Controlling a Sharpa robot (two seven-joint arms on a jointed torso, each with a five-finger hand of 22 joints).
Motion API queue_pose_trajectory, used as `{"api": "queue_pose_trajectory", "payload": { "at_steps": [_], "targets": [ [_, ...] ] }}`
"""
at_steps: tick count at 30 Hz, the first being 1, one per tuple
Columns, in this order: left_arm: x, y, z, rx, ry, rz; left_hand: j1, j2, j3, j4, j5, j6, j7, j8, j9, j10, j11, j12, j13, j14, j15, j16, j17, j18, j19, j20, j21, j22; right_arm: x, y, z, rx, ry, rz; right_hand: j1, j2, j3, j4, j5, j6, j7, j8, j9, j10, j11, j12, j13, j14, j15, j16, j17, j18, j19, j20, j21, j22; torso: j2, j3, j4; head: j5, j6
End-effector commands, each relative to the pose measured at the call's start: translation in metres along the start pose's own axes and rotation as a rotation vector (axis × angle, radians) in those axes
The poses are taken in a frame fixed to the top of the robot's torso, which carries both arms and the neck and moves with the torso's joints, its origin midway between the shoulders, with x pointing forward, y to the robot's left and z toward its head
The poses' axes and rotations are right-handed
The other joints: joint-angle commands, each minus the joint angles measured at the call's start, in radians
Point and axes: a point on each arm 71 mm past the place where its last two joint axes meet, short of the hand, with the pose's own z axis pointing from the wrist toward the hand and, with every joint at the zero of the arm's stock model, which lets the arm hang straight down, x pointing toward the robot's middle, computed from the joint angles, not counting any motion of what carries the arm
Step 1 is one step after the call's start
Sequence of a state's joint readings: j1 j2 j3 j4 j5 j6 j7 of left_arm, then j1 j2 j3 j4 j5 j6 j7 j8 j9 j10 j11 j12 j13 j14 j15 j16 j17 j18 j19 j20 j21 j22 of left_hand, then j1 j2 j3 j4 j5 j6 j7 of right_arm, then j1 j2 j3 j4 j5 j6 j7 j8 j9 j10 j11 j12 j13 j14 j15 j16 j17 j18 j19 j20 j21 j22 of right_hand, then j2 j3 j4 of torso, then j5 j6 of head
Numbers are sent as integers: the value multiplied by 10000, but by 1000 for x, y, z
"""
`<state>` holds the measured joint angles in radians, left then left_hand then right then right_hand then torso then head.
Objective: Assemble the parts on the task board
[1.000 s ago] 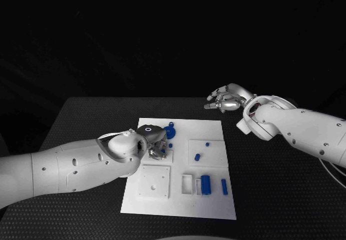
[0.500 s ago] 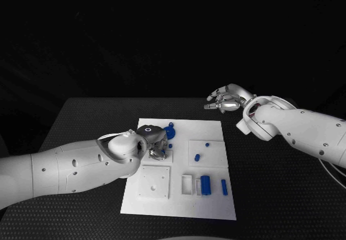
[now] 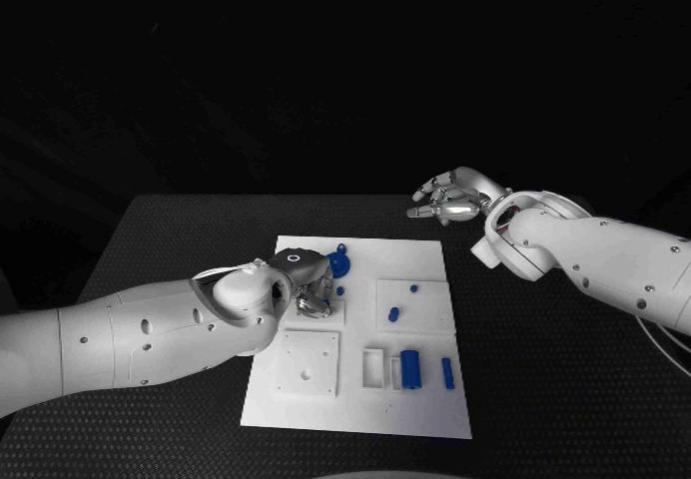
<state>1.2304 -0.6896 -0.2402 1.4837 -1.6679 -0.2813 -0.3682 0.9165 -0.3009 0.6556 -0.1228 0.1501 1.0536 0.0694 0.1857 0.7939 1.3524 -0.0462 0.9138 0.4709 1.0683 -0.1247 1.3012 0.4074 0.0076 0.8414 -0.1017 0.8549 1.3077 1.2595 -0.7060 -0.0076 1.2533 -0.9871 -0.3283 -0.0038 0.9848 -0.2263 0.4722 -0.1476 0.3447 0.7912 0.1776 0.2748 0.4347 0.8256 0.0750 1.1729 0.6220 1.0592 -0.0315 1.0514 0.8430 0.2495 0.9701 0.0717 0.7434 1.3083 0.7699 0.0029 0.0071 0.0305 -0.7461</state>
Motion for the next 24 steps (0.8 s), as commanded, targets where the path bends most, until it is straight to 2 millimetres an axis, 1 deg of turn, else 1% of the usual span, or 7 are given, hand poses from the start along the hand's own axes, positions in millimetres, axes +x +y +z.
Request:
{"api": "queue_pose_trajectory", "payload": {
  "at_steps": [1,6,10,15,19,21,24],
  "targets": [
    [-2,2,-3,-49,-209,-374,-155,-1,-12,139,-47,-48,15,-8,-8,16,55,43,1,-50,-20,42,-18,-76,-55,-1075,-52,171,1,1,0,-98,121,4,-91,26,-71,14,33,13,79,33,-13,-37,-2,67,-14,-83,0,59,-12,123,61,4,-64,173,0,2,-1,-3,13],
    [-3,1,-8,-75,-176,-955,-279,-5,-92,240,-149,-78,26,1,-17,-21,66,18,-18,-84,-5,21,-36,-76,-98,-1061,-83,170,1,0,0,-87,116,10,-93,31,-73,15,33,13,79,33,-13,-36,-2,70,-16,-81,-1,61,-13,123,63,4,-65,174,1,10,-15,-15,25],
    [-11,2,-9,-134,-314,-1522,-462,-11,-262,381,-933,-95,22,36,-29,-37,62,7,-36,-100,0,17,-53,-75,-123,-1063,-114,172,1,0,0,-80,111,20,-96,32,-75,16,34,12,79,34,-13,-35,-2,72,-18,-80,-1,62,-14,123,65,4,-65,174,-1,7,0,-28,34],
    [-33,6,-7,-563,383,-3146,-1529,-12,-1134,637,-973,-219,42,7,-76,-385,83,-272,-177,-339,91,-206,-170,-60,-390,-990,-375,85,-1,-2,1,-25,65,63,-105,31,-82,20,34,13,79,34,-13,-34,-2,75,-21,-79,-1,65,-16,123,68,4,-66,175,-4,7,10,-26,52],
    [-57,16,-3,-726,643,-4423,-2818,-3,-2311,743,-970,-915,243,-349,-233,-1163,282,-800,-406,-819,312,-587,-341,-15,-844,-850,-753,-38,-2,-3,1,14,31,84,-139,37,-101,37,31,52,69,59,-6,-33,-8,89,-36,-74,-5,74,-23,123,79,3,-71,178,-8,7,7,-25,151],
    [-61,25,-2,-1030,877,-5298,-3197,-17,-2521,887,-1006,-1154,360,-472,-305,-1584,386,-1157,-572,-1045,445,-801,-439,-38,-1044,-781,-961,-120,-1,-4,2,19,21,102,-144,38,-106,38,31,70,65,70,-2,-32,-12,95,-41,-72,-8,77,-25,123,82,2,-73,178,-8,13,1,-12,152],
    [-67,36,1,-1219,929,-6348,-3259,-11,-2374,1104,-1006,-1402,236,-595,-401,-1707,307,-1431,-716,-1067,521,-907,-491,-17,-1099,-706,-1090,-172,-2,-4,4,35,-9,110,-152,45,-109,43,33,89,60,82,2,-32,-17,100,-48,-70,-12,81,-28,123,87,0,-75,179,-7,20,-13,19,215]
  ]
}}
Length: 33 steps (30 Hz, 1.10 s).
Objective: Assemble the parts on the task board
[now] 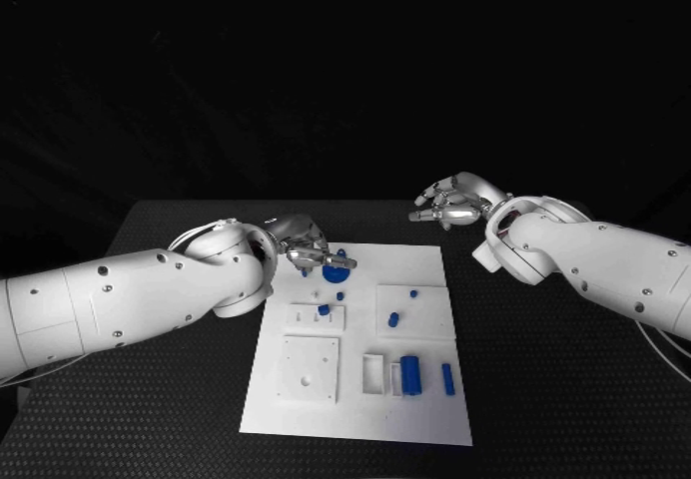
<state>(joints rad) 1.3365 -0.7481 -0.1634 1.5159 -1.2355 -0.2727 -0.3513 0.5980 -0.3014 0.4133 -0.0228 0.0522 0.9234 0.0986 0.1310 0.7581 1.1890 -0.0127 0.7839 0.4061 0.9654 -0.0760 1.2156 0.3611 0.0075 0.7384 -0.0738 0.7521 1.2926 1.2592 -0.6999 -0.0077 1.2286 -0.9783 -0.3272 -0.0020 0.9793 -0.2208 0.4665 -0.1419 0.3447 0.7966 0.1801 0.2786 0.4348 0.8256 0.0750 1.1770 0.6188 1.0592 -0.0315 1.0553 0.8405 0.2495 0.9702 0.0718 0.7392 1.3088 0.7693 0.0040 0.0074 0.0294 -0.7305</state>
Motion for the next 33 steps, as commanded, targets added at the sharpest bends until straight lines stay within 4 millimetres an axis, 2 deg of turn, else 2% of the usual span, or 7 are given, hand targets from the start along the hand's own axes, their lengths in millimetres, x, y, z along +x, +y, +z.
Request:
{"api": "queue_pose_trajectory", "payload": {
  "at_steps": [1,4,10,14,17,22,33],
  "targets": [
    [-2,10,2,-391,1058,-2775,117,99,312,185,31,-45,-203,8,-17,-221,-99,-294,-145,-3,37,-51,-28,0,-35,-976,-63,-19,1,1,2,-102,69,83,-100,-7,-52,-12,35,41,34,48,2,-31,-18,61,-18,-69,-13,43,-5,123,87,-1,-34,174,-10,11,-32,35,48],
    [-9,17,6,-435,838,-3780,923,1041,877,324,2852,1197,-285,1742,1277,314,-256,139,119,441,-53,512,256,-74,287,-924,219,216,0,-1,2,-63,77,110,-106,14,-52,-5,47,60,27,61,6,-26,-25,70,-24,-64,-19,49,-8,123,94,-4,-35,175,-20,3,-28,49,67],
    [-12,25,9,7,1143,-4280,1259,3798,293,348,11159,1057,-1712,9030,5825,828,-1621,4451,3149,1476,-1638,3177,1802,357,2156,-1756,2460,407,1,-1,3,-45,93,116,-130,62,-52,19,81,62,21,63,4,-14,-32,87,-39,-51,-29,61,-15,123,113,-10,-35,178,-12,-6,-5,34,135],
    [-14,28,11,180,1953,-4454,1432,4048,397,420,10612,422,-1776,9292,5643,465,-1700,4726,3671,1394,-1836,3219,2029,473,2192,-1933,3052,387,1,-2,3,-26,107,115,-120,73,-50,12,94,49,21,56,0,-9,-34,94,-46,-48,-31,65,-19,123,120,-15,-35,179,-18,-8,-14,28,109],
    [-15,31,12,205,2110,-4126,2219,4128,633,-470,6835,-1302,-1016,5940,3383,-90,-909,3956,3407,1267,-1257,2948,1979,653,2101,-2023,3340,379,1,-2,3,-22,107,114,-122,75,-51,13,98,43,22,53,-2,-8,-34,96,-48,-47,-31,67,-20,123,122,-16,-35,180,-15,3,-10,6,94],
    [-14,23,14,934,2226,153,2303,748,353,-1313,1014,-2075,-99,3153,1065,223,-179,3606,3208,1453,-635,2825,1956,835,2193,-1668,3298,177,1,-3,3,-4,121,115,-124,75,-54,11,107,29,24,46,-6,-6,-33,101,-54,-45,-31,69,-23,123,125,-19,-37,180,-3,-13,-13,-32,91],
    [9,0,14,2019,2411,4581,3254,207,1364,-1039,775,-1103,-300,2366,-103,100,-302,2765,2834,1214,-714,2038,1689,777,1859,-1449,2778,-85,2,-2,2,-22,145,122,-115,69,-58,-4,141,9,27,35,-12,-5,-30,107,-66,-45,-29,73,-29,123,130,-24,-39,182,-11,-6,2,-38,20]
  ]
}}
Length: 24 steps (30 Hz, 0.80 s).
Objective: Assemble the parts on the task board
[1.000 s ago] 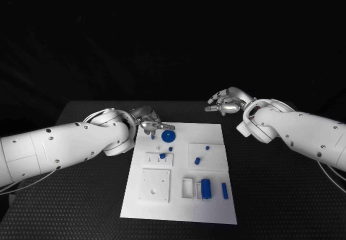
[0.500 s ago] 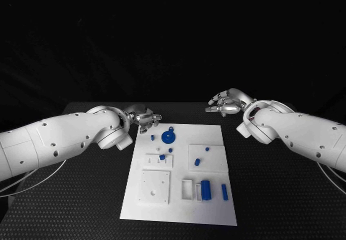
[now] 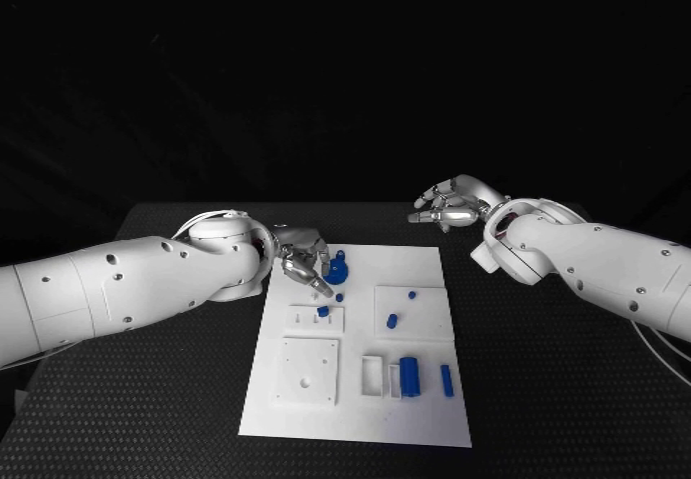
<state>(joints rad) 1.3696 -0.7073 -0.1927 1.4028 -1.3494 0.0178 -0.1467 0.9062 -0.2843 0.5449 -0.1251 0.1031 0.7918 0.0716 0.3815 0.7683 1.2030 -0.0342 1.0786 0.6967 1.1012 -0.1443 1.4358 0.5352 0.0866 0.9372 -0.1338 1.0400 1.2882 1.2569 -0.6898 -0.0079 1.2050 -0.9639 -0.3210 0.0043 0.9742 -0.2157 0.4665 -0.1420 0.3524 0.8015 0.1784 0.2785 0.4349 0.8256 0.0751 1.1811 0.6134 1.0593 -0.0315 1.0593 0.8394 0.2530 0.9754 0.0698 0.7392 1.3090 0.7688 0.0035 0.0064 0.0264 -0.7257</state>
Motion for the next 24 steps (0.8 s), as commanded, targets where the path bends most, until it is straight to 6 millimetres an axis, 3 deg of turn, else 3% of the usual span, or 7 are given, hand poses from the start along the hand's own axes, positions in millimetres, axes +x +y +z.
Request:
{"api": "queue_pose_trajectory", "payload": {
  "at_steps": [1,4,10,14,18,24],
  "targets": [
    [7,-7,1,353,384,2647,260,94,29,-29,469,447,-68,-184,-330,-53,-129,-317,-124,-181,-46,-280,-84,-58,-195,-819,-174,-69,1,1,0,-123,140,14,-64,17,-59,-4,65,-40,44,36,-13,-6,-30,67,-12,-46,-29,32,-18,88,78,-4,-40,180,-7,1,13,-2,-29],
    [13,-10,1,410,497,2896,376,146,-189,22,526,744,-68,-570,-827,-30,-104,-694,-228,-217,-22,-576,-127,-146,-299,-788,-385,-163,1,1,0,-119,142,15,-63,18,-60,-5,71,-42,45,35,-14,-5,-30,68,-14,-45,-29,33,-19,88,79,-5,-40,180,-4,8,9,13,-27],
    [20,-17,-1,623,894,3074,187,88,-334,357,596,1046,135,-734,-1101,30,72,-884,-225,-208,136,-714,-95,-204,-343,-787,-518,-209,2,1,0,-110,149,14,-61,18,-61,-9,83,-45,45,34,-15,-5,-29,71,-17,-45,-28,34,-21,88,80,-6,-41,181,5,0,-17,10,-34],
    [22,-20,-1,798,914,3252,-304,181,-401,916,669,1399,131,-721,-1199,51,76,-969,-201,-219,159,-771,-57,-243,-376,-782,-584,-219,2,1,-1,-120,157,18,-60,21,-61,-11,91,-46,45,33,-16,-4,-28,72,-20,-45,-28,36,-22,88,82,-7,-42,181,3,2,0,-6,-39],
    [22,-24,-1,973,824,3271,-575,132,-345,1484,677,1617,74,-799,-1341,64,41,-1151,-215,-305,160,-900,-36,-256,-499,-798,-690,-215,3,2,-1,-141,191,29,-61,22,-63,-11,97,-47,46,33,-16,-4,-28,74,-22,-44,-27,36,-23,88,83,-7,-42,181,2,4,-4,-6,-44],
    [23,-26,-2,1053,860,3344,-597,61,-365,1874,659,1681,74,-905,-1459,100,41,-1287,-193,-328,164,-964,10,-280,-561,-810,-732,-179,3,1,-1,-134,200,31,-62,22,-65,-14,104,-48,47,33,-17,-4,-28,76,-25,-44,-27,37,-24,88,84,-8,-43,181,2,3,-3,-18,-62]
  ]
}}
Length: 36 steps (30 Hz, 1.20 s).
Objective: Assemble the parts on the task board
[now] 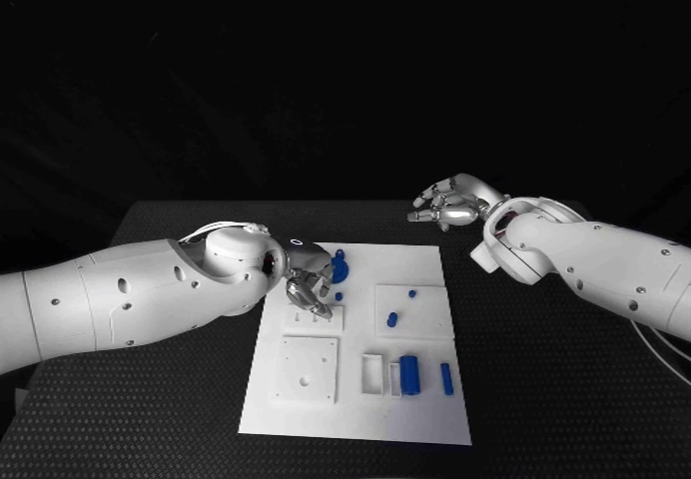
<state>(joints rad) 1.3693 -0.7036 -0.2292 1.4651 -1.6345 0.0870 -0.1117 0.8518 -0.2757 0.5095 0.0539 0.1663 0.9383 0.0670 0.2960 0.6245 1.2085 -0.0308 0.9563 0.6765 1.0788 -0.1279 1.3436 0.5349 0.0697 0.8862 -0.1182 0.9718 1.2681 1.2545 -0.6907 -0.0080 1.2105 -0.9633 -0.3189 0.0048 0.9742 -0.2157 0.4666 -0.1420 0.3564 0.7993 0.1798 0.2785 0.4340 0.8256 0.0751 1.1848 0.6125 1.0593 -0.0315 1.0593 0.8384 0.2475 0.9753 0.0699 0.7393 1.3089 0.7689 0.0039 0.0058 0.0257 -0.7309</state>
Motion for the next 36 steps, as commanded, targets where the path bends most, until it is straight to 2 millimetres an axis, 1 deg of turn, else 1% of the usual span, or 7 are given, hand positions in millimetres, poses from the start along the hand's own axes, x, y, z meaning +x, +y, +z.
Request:
{"api": "queue_pose_trajectory", "payload": {
  "at_steps": [1,8,12,16,19,21,36],
  "targets": [
    [1,-4,0,240,129,382,-63,-33,-22,148,25,239,114,-53,-31,46,3,-79,16,-109,0,-49,22,-114,-59,-968,-55,28,1,1,0,-108,138,6,-62,23,-65,-13,65,-27,32,33,-8,-3,-28,39,-16,-44,-27,38,-15,143,84,-9,-44,182,1,-1,3,-11,-9],
    [3,-6,4,319,138,883,-223,42,-56,988,14,499,74,-39,-82,118,-21,-182,96,-135,2,-75,113,-128,-123,-992,-87,96,2,1,0,-123,166,11,-63,25,-67,-15,72,-27,32,33,-9,-3,-27,41,-19,-44,-27,39,-16,143,86,-9,-45,182,-1,-2,8,-15,-3],
    [3,-5,6,314,224,926,-89,272,-115,1394,18,613,75,-36,-101,164,-9,-252,136,-144,18,-90,159,-134,-162,-995,-84,154,2,1,0,-120,177,13,-64,25,-69,-16,76,-28,33,33,-9,-3,-27,42,-20,-44,-27,39,-17,143,86,-9,-45,182,6,-6,0,-14,-9],
    [4,-3,7,260,254,922,334,587,-562,1598,323,680,84,-74,-138,169,-6,-338,215,-174,31,-121,222,-142,-233,-986,-90,237,2,1,0,-110,172,14,-63,25,-70,-18,79,-29,33,32,-10,-3,-27,43,-22,-44,-27,40,-17,143,87,-10,-46,183,7,-3,-14,-16,-10],
    [4,-3,7,229,214,944,671,632,-933,1900,517,692,79,-135,-187,163,10,-412,284,-184,31,-161,264,-141,-240,-988,-124,274,3,1,-1,-110,177,15,-63,24,-71,-20,82,-30,33,32,-10,-3,-27,43,-24,-44,-26,41,-18,143,87,-10,-46,183,4,-1,-6,-30,-16],
    [4,-3,8,197,206,1007,1143,631,-1313,2328,550,688,91,-204,-243,177,7,-485,367,-173,27,-209,310,-143,-218,-989,-175,306,3,1,0,-115,179,14,-63,25,-72,-22,84,-31,33,31,-11,-4,-26,44,-25,-44,-26,41,-19,143,88,-10,-47,183,5,-4,-1,-45,-15],
    [10,-3,11,276,472,1016,1852,575,-1686,2343,595,659,79,-272,-297,160,-4,-568,449,-191,35,-272,351,-171,-210,-977,-248,335,4,2,0,-149,216,15,-63,28,-76,-27,92,-36,35,30,-13,-5,-25,47,-32,-45,-25,42,-22,143,89,-11,-49,183,0,-2,0,-54,-24]
  ]
}}
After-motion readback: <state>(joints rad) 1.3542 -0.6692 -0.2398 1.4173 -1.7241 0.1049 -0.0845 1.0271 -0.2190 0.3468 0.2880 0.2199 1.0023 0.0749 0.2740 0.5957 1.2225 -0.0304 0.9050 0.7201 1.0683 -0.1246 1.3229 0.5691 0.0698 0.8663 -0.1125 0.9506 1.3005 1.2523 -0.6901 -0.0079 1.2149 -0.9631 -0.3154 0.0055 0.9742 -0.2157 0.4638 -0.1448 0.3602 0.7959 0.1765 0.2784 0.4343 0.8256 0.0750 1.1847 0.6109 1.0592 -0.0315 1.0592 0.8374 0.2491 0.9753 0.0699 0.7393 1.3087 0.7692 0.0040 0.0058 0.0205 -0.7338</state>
